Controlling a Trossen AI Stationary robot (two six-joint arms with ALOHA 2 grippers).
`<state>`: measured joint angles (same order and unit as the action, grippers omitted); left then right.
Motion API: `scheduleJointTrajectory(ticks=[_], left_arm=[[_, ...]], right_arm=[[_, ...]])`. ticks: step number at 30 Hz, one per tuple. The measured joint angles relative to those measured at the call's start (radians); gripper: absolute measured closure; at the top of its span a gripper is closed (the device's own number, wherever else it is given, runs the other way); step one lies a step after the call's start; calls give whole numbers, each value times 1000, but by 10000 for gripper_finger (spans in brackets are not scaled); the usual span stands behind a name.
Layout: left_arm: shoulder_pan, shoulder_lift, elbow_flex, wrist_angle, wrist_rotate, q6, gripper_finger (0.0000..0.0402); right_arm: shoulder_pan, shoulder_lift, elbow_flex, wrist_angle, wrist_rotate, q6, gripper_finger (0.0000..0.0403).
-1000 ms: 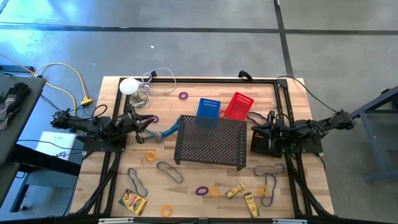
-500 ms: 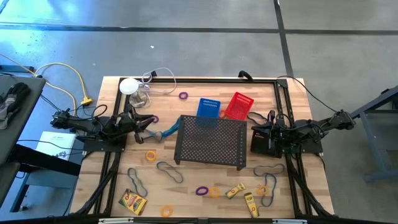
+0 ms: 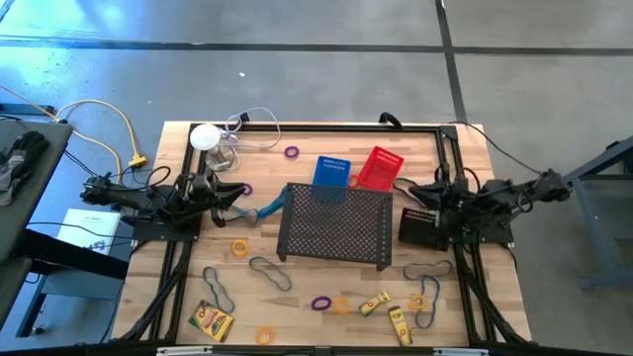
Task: Pick & Place Office Desk Supplies
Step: Put the blue rubber band into the red bin
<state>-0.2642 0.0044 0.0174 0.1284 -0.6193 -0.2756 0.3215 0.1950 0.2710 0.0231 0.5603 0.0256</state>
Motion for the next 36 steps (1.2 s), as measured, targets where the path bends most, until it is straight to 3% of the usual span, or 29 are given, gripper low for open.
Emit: scheduleJointTrajectory(ticks=[4,7,13,17,22,24,29,36], left_arm=[[0,0,0,0,0,-10,335],[0,0,0,0,0,-14,335],[-2,0,0,-3,16,-23,335],[-2,0,0,5,19,-65,335],[-2,0,0,9,19,-90,335],[-2,0,0,9,19,-92,335],[-14,0,0,9,20,-92,335],[-38,0,0,8,21,-91,335]], right_arm=[[20,194,217,-352,258,179,401],[13,329,412,-635,336,461,401],[-81,566,730,-1245,165,924,401],[-178,680,788,-1440,-2,1079,401],[-309,749,771,-1531,-245,1128,401],[-370,772,764,-1538,-296,1124,401],[-507,800,735,-1530,-340,1003,401],[-668,840,682,-1370,-367,689,401]])
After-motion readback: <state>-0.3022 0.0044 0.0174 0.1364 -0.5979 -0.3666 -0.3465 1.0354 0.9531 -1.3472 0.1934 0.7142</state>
